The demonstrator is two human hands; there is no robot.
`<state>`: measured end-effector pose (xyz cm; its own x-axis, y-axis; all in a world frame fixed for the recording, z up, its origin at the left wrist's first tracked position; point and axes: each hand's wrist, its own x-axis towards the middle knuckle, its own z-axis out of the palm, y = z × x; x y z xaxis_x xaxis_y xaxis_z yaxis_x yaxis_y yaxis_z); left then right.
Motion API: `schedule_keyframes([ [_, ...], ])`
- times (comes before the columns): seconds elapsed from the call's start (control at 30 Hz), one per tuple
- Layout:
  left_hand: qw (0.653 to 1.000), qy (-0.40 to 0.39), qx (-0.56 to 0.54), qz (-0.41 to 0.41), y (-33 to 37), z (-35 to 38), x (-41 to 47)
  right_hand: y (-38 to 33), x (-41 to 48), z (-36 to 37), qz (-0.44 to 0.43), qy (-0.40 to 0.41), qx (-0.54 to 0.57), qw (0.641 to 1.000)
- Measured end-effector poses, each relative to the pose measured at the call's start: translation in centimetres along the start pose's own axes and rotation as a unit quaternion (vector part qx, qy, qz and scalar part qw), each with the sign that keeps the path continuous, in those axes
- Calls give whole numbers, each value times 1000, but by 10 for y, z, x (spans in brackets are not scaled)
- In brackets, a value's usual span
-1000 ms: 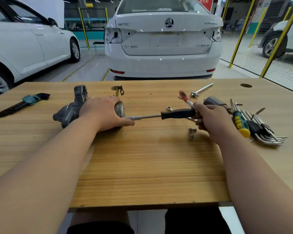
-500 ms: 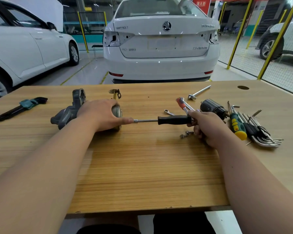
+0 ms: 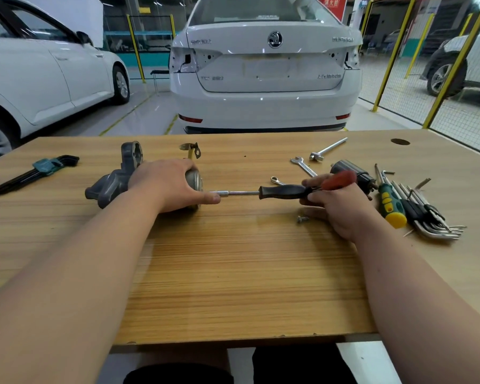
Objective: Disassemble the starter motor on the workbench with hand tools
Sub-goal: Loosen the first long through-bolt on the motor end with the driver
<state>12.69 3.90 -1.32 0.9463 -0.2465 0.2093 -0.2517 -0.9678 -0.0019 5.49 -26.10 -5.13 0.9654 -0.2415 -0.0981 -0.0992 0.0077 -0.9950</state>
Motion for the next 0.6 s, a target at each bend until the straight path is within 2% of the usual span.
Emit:
schedule_keyframes([
  [0.13,1000,6,5,3,0,1,-1,0,-2,2,-49,41,-55,996],
  [0.27,1000,6,7,1,0,1,-1,-4,-9,3,-109,52,-46,992],
  [0.43,1000,6,15,3,0,2,0,-4,-13,4,-125,40,-46,990],
  [0.6,1000,9,13,-1,-1,2,0,-2,-12,8,-136,49,-108,984],
])
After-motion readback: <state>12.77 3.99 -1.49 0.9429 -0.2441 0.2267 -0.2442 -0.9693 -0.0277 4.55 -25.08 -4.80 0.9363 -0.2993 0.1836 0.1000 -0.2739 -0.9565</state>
